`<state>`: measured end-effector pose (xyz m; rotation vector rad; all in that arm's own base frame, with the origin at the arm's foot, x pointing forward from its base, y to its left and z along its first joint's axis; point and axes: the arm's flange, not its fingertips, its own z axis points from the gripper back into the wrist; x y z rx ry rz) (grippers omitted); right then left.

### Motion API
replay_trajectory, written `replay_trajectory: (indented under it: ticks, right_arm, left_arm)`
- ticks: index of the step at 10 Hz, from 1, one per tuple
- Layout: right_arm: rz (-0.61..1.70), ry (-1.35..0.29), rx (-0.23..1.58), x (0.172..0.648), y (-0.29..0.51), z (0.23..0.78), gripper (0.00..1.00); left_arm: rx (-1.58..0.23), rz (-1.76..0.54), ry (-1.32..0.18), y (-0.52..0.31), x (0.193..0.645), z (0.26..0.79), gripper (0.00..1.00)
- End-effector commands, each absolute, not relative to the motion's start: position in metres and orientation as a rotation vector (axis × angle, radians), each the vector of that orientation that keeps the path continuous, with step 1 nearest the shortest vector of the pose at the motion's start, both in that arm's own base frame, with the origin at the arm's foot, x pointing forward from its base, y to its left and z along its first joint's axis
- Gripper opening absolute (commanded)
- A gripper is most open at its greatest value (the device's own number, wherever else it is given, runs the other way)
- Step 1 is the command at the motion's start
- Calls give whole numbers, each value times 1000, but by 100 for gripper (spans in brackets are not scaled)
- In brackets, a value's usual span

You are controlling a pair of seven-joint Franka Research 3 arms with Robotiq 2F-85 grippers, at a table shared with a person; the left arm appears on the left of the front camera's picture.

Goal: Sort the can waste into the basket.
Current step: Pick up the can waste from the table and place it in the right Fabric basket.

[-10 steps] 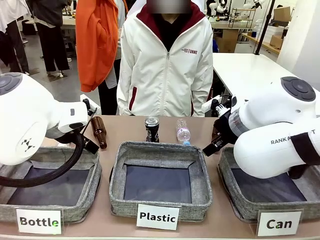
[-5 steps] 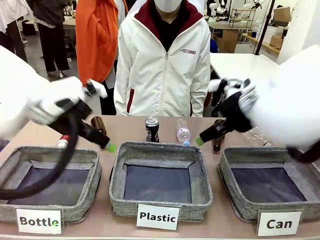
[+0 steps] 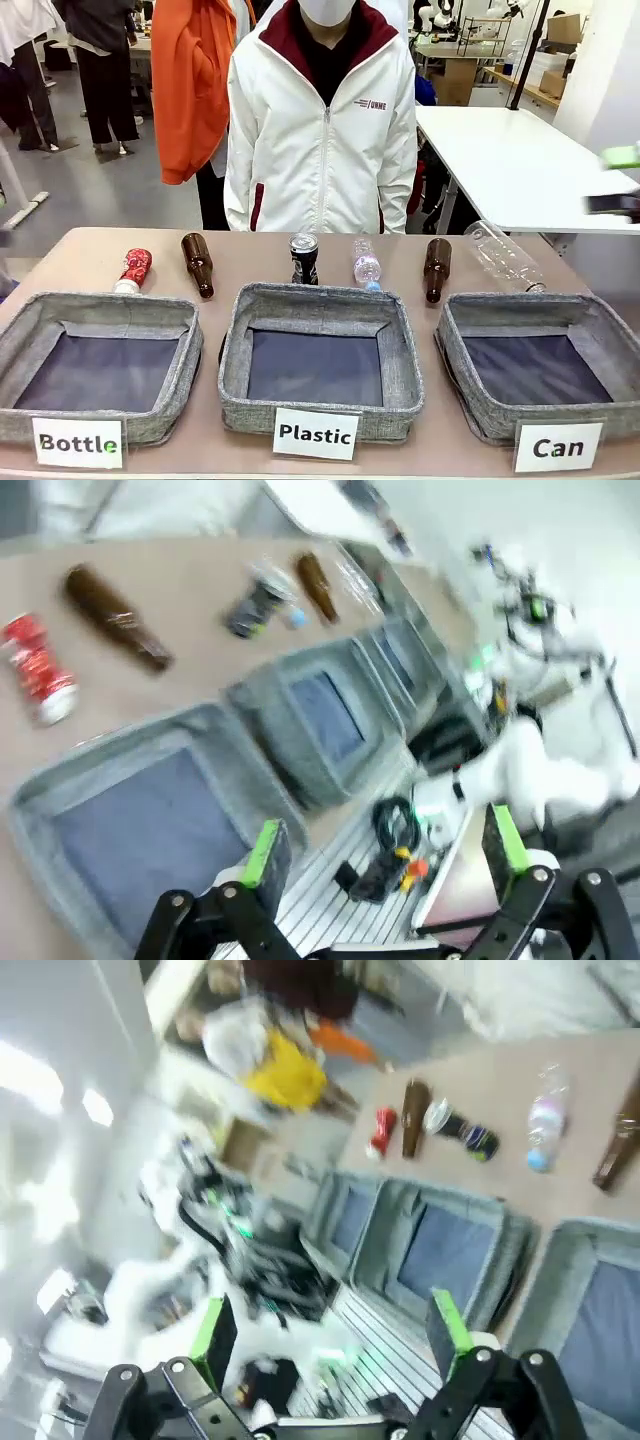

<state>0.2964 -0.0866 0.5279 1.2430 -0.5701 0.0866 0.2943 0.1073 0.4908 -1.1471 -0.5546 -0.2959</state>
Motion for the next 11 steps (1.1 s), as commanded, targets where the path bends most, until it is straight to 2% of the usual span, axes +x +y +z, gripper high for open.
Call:
replay_trajectory:
  ticks: [1,2,3,4,5,11]
  right_arm:
    - [-168,-684,1372,261,-132,440,100]
    - [-256,-719,1382,258,-142,425,100]
    - [-255,-730,1360,251,-148,421,100]
    - [-277,-774,1300,247,-148,421,100]
    - [-289,-701,1365,272,-207,448,100]
    - [-289,-701,1365,272,-207,448,100]
  left_arm:
    - [-1255,-21,-720,148,274,426,100]
    - [-1304,65,-784,167,271,414,100]
    - [-1285,166,-839,174,247,402,100]
    - [-1225,33,-694,198,271,442,100]
    - [-1225,33,-694,198,271,442,100]
    - [-1225,33,-694,198,271,442,100]
